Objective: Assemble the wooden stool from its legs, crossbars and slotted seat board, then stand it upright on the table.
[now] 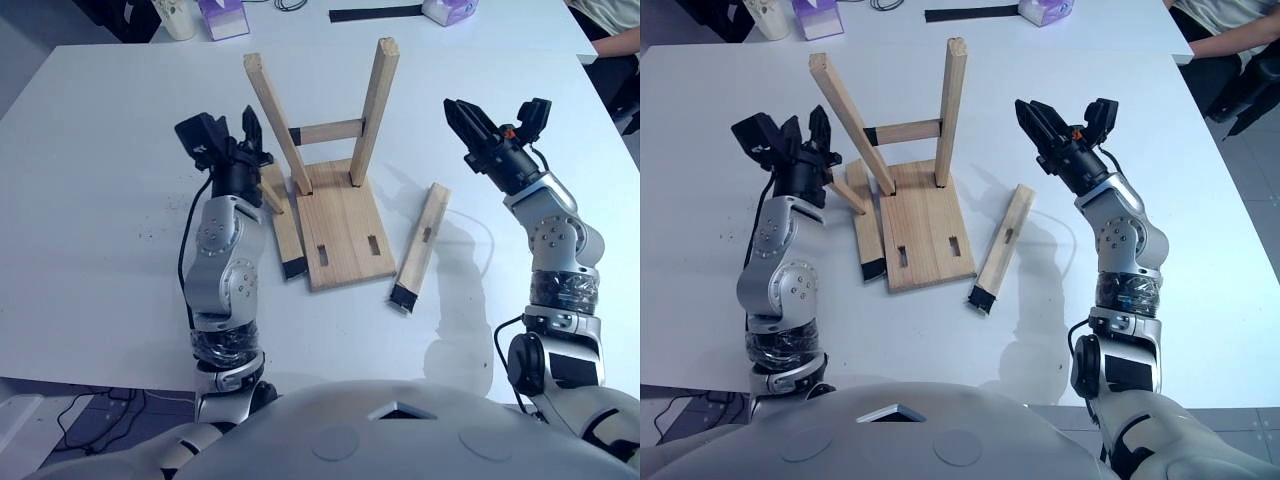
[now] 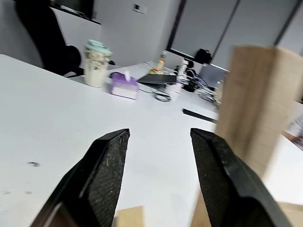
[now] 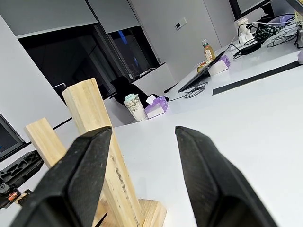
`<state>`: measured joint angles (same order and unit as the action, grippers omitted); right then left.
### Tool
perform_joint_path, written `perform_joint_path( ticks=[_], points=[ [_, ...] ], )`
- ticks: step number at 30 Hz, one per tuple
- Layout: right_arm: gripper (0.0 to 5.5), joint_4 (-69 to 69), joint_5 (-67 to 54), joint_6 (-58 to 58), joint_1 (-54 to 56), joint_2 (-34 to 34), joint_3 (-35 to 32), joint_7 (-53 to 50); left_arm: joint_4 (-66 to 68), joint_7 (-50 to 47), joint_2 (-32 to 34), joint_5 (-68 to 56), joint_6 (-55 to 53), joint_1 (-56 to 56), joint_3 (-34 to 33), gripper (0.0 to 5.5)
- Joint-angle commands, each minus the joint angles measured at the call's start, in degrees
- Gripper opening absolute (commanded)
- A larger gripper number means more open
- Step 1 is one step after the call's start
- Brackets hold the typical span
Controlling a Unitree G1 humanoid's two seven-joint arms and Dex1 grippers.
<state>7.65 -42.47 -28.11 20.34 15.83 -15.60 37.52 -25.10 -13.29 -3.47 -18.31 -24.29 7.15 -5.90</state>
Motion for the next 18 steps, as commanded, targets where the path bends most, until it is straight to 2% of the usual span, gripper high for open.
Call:
perform_joint_path(
  ticks=[1, 4, 6, 7, 10, 16, 18],
  points=[
    [2.46, -2.0, -0.2, -0.2, -1.6, -0.3, -0.1, 0.0, -12.5, -3.3, -0.2, -0.4, -0.5, 1.9, -3.5, 2.40],
    [2.46, -2.7, -0.5, -0.2, -3.8, -0.6, -0.6, -0.3, -22.9, -3.5, 4.3, -3.1, -10.2, 0.0, -5.6, 2.40],
    [2.46, -4.2, 0.0, 0.7, -6.3, -1.0, -0.8, -0.9, -24.3, -4.1, 4.0, -5.1, -16.9, -5.5, -7.2, 2.40],
    [2.46, -4.9, 0.0, 0.9, -7.0, -1.3, -1.1, -1.4, -24.5, -4.1, 3.6, -5.6, -21.0, -10.3, -6.4, 2.40],
    [2.46, -5.6, -0.1, 0.5, -7.5, -1.2, -0.9, -2.0, -25.7, -3.3, 3.7, -5.5, -28.5, -20.5, -0.2, 2.87],
    [2.46, -6.6, -0.5, -1.1, -8.4, -0.5, -0.5, -2.1, -23.7, -4.0, 2.0, -3.1, -31.1, -17.8, 5.3, 3.82],
    [2.46, -6.7, -0.6, -1.9, -7.9, -0.7, 0.0, -2.3, -22.5, -5.7, 1.3, -1.5, -34.0, -17.1, 5.7, 3.82]
  ],
)
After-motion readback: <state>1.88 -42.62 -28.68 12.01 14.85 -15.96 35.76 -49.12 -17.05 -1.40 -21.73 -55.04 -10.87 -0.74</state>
